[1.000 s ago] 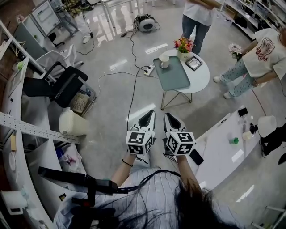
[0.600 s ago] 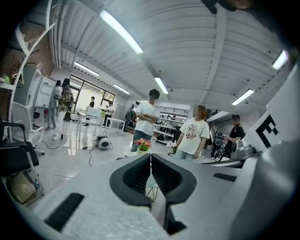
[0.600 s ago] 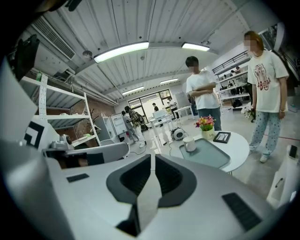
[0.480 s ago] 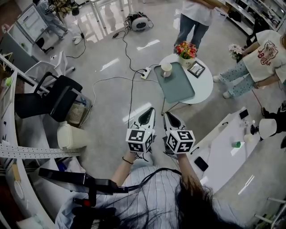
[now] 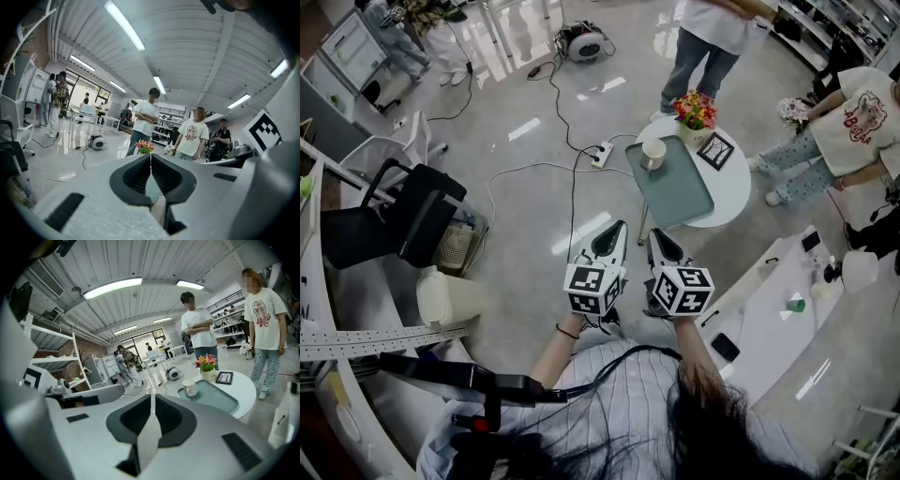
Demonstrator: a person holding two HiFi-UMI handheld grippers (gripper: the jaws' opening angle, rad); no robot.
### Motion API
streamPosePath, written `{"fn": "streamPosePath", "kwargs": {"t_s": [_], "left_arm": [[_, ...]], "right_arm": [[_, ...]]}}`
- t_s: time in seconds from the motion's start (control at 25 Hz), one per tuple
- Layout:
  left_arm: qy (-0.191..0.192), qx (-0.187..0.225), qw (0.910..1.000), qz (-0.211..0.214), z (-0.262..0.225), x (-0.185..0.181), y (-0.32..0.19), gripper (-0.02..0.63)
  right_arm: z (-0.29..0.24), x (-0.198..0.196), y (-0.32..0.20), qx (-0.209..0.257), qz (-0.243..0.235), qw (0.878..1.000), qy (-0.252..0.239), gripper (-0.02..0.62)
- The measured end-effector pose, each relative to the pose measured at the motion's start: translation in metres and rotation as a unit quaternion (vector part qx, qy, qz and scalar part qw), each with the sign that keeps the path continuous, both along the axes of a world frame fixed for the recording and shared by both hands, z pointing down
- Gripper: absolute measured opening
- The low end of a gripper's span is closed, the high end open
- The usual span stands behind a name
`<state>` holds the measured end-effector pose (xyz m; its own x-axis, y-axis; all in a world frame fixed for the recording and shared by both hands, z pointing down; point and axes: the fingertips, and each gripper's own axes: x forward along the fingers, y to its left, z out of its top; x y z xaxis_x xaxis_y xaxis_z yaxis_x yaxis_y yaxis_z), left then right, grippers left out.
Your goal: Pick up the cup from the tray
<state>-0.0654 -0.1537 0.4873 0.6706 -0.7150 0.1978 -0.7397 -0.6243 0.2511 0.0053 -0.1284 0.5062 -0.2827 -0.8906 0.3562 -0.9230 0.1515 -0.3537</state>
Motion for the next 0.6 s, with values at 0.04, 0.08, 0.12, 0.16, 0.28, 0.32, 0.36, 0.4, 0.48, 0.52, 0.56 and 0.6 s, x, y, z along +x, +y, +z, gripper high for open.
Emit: {"fn": "streamPosePath", "kwargs": {"t_s": [0.04, 0.08, 0.12, 0.16, 0.28, 0.32, 0.36, 0.4, 0.48, 0.52, 0.56, 0.6], "left_arm": [[0.0, -0.002, 1.0, 0.002, 0.001, 0.0, -0.002, 0.02], [-0.001, -0.003, 1.0, 0.004, 0.003, 0.0, -0.004, 0.02], [-0.002, -0.005, 1.0, 0.005, 0.005, 0.001, -0.006, 0.02], [-0.003, -0.007, 1.0, 0.007, 0.006, 0.002, -0.008, 0.02], [-0.003, -0.01, 0.9999, 0.01, 0.009, 0.007, -0.014, 0.02], [-0.003, -0.011, 0.9999, 0.01, 0.01, 0.009, -0.017, 0.02], [-0.003, -0.012, 0.9999, 0.01, 0.011, 0.011, -0.02, 0.02], [-0.005, -0.011, 0.9999, 0.01, 0.012, 0.013, -0.024, 0.02], [-0.014, -0.009, 0.9998, 0.011, 0.014, 0.017, -0.034, 0.02], [-0.019, -0.007, 0.9997, 0.011, 0.015, 0.019, -0.04, 0.02], [-0.023, -0.006, 0.9996, 0.011, 0.017, 0.021, -0.045, 0.02], [-0.025, -0.007, 0.9996, 0.011, 0.018, 0.022, -0.051, 0.02]], "right_arm": [[0.0, 0.0, -0.003, 0.0, 0.002, 1.0, 0.0, 0.048], [0.001, 0.001, -0.006, -0.001, 0.003, 1.0, 0.0, 0.048], [0.001, 0.002, -0.008, -0.003, 0.005, 1.0, -0.001, 0.048], [0.002, 0.002, -0.01, -0.004, 0.006, 1.0, -0.002, 0.048], [0.005, 0.005, -0.018, -0.007, 0.003, 1.0, -0.008, 0.048], [0.005, 0.006, -0.022, -0.007, 0.0, 1.0, -0.011, 0.048], [0.006, 0.006, -0.026, -0.007, -0.003, 1.0, -0.013, 0.048], [0.007, 0.007, -0.031, -0.006, -0.005, 1.0, -0.014, 0.048], [0.008, 0.012, -0.042, -0.005, -0.003, 1.0, -0.015, 0.048], [0.008, 0.015, -0.049, -0.005, -0.001, 1.0, -0.015, 0.048], [0.01, 0.018, -0.056, -0.005, -0.001, 1.0, -0.014, 0.048], [0.012, 0.02, -0.063, -0.007, -0.001, 1.0, -0.014, 0.048]]}}
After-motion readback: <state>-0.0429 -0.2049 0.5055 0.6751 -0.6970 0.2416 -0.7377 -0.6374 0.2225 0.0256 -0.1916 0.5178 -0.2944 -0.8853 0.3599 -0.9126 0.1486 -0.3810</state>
